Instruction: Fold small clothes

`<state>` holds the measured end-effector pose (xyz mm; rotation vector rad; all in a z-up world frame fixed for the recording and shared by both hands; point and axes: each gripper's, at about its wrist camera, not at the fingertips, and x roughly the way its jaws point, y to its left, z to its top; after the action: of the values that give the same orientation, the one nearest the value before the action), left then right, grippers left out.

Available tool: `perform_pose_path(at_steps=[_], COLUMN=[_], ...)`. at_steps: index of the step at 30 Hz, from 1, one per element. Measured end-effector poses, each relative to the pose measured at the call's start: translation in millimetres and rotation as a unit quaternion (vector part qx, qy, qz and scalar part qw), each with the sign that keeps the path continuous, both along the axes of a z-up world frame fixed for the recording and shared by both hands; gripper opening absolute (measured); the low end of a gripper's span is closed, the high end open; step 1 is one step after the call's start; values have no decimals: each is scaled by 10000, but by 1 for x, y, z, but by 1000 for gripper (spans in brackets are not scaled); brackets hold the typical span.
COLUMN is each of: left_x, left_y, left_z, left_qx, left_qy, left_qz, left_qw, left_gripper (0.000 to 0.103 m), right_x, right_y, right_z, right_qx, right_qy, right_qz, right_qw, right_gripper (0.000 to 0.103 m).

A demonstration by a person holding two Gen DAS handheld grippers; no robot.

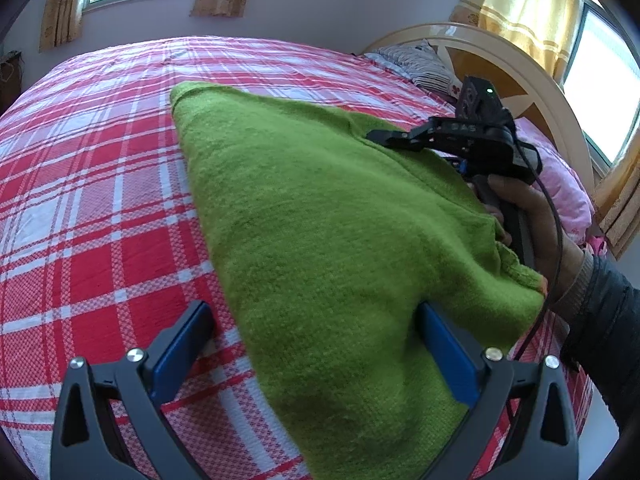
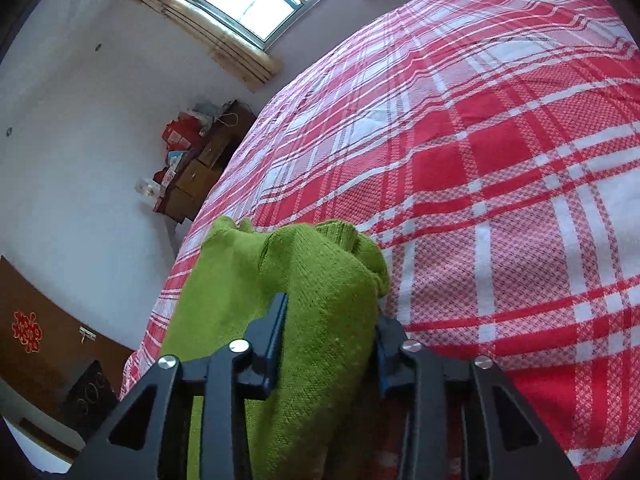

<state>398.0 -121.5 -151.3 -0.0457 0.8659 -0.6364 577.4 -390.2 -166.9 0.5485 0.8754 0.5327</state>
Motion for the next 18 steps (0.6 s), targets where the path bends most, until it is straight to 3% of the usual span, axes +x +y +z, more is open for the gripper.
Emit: perform_pose_path(at_steps=[1, 2, 4, 13, 18], left_x=[-2, -4, -7, -12, -13], left_y=[-3, -7, -13, -21, -19], left_z=[0, 1, 2, 5, 6], left_qx=[-12, 23, 239, 545, 545], left_qy=[-27, -69, -185, -316, -252], left_qz=[-105, -218, -228, -83, 30], left_qw=[9999, 9997, 9993, 9980, 9982], left_gripper=[88, 86, 84, 77, 70], right_x=[-1, -2, -5, -11, -18], right_y=[2, 5, 5, 17, 17], right_z=[1, 2, 2, 8, 10], right_qx=[-98, -184, -206, -702, -831], right_qy=[-22, -64, -134, -385, -419], right_qz=[17, 38, 16, -54, -155], right_qw=[9999, 9998, 9997, 9968, 9955], right_gripper=[31, 31, 30, 30, 29])
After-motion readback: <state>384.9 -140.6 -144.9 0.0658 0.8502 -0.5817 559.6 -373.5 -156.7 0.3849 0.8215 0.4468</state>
